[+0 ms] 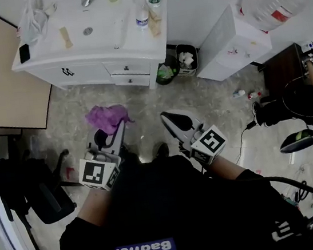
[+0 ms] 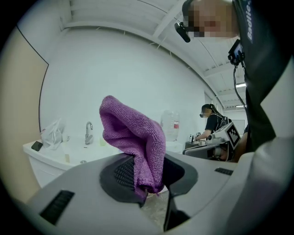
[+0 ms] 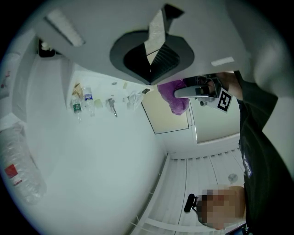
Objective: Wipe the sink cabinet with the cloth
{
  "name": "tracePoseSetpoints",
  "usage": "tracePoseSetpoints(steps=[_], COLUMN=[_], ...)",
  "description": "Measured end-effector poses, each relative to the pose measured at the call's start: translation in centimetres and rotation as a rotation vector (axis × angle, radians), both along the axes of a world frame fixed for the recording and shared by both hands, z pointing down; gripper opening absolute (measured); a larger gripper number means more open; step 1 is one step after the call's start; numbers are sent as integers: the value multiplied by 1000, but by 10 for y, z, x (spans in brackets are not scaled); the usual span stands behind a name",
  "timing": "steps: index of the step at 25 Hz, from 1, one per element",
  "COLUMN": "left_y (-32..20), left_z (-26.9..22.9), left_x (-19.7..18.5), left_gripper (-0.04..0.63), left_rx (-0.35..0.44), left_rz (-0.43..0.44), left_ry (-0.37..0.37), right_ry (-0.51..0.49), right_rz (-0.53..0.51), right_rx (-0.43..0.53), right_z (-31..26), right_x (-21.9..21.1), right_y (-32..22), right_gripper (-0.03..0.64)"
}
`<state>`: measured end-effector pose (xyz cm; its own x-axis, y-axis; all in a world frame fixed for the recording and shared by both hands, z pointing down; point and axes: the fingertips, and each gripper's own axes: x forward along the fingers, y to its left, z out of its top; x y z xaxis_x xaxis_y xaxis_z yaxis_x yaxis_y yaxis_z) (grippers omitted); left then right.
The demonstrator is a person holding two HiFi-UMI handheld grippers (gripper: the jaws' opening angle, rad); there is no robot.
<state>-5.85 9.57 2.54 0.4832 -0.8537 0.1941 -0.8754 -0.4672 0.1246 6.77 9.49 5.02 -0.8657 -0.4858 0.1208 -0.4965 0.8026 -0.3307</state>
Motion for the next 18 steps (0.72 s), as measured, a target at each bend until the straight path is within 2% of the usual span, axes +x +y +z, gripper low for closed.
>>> tracePoseSetpoints(steps=[8, 12, 18], left_y=[-62, -105, -167], left_z=[38, 85, 175], left_x=[-43, -78, -117], left_gripper=[107, 107, 107], left_rx=[24, 9, -20], left_rz=[17, 13, -1], left_ry=[8, 13, -30], right_ry=[65, 108, 122], right_rz=[18, 43, 79], right_rx=[-30, -39, -84], right_z=[49, 87, 151], right_x=[-43, -70, -101], right_y=[-41, -70, -111], right_gripper=[2, 2, 2])
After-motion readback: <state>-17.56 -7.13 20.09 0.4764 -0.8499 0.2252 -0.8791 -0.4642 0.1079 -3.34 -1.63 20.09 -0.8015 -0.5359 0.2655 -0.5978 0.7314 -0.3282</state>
